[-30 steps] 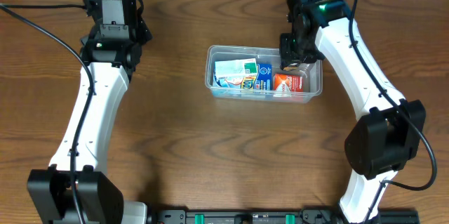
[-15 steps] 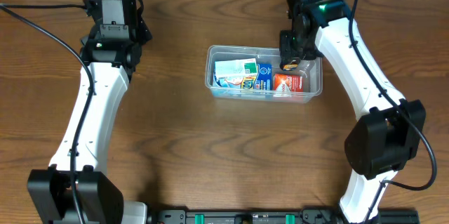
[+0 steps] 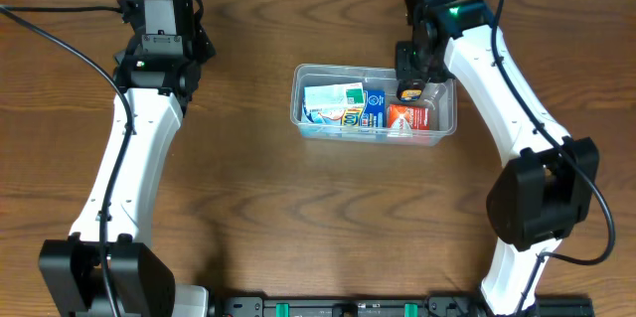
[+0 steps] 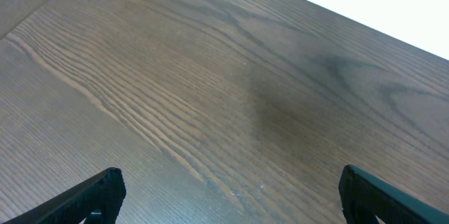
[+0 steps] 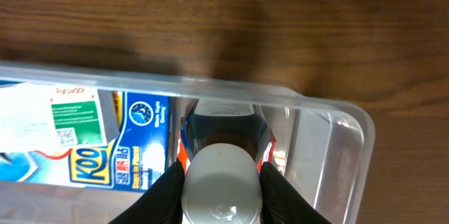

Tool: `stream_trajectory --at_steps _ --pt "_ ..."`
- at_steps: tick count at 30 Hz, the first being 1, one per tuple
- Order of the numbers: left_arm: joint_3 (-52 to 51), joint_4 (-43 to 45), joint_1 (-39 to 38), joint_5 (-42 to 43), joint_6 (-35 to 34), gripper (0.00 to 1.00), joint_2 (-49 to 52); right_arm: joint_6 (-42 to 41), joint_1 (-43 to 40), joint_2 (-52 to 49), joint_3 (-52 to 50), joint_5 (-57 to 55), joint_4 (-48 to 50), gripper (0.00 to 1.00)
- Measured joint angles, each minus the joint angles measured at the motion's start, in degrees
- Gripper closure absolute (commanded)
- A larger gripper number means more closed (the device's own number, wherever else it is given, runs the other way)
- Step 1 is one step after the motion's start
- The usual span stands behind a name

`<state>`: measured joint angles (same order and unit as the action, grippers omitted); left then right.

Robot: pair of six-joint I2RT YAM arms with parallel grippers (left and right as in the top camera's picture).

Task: Pack container
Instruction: 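Stand the bottle upright in the container's right end and release it, then move the right gripper to the green Zam-Buk tin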

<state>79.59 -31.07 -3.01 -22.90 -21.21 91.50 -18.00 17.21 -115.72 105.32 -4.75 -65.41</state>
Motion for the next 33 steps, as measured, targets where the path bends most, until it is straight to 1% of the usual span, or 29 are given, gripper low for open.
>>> stream_trajectory --at_steps 10,14,17,18,19,26,31,33 --pt "0.0 0.0 0.0 0.0 0.0 0.02 0.0 0.0 0.0 -3.6 -0.1 -0.3 1.7 0.67" --pt "0.0 0.0 0.0 0.0 0.0 0.02 0.0 0.0 0.0 -3.6 -0.1 -0.3 1.8 0.60" --pt "0.0 0.0 0.0 0.0 0.0 0.02 0.0 0.1 0.0 -3.6 -0.1 -0.3 1.8 0.53" --pt "0.0 0.0 0.0 0.0 0.0 0.02 0.0 0.0 0.0 -3.6 -0.1 -0.3 1.8 0.48" --pt "0.0 0.0 0.0 0.0 0.0 0.02 0.0 -0.1 0.0 -3.6 -0.1 -0.3 1.8 0.47" --pt "0.0 0.0 0.0 0.0 0.0 0.02 0.0 0.2 0.0 -3.6 0.0 0.4 1.4 0.42" --pt "0.0 0.0 0.0 0.0 0.0 0.02 0.0 0.2 -0.9 -3.0 1.3 1.0 -2.0 0.35" --pt "0.0 0.0 0.0 0.0 0.0 0.02 0.0 0.2 -1.8 -1.6 1.8 1.2 -3.8 0.34"
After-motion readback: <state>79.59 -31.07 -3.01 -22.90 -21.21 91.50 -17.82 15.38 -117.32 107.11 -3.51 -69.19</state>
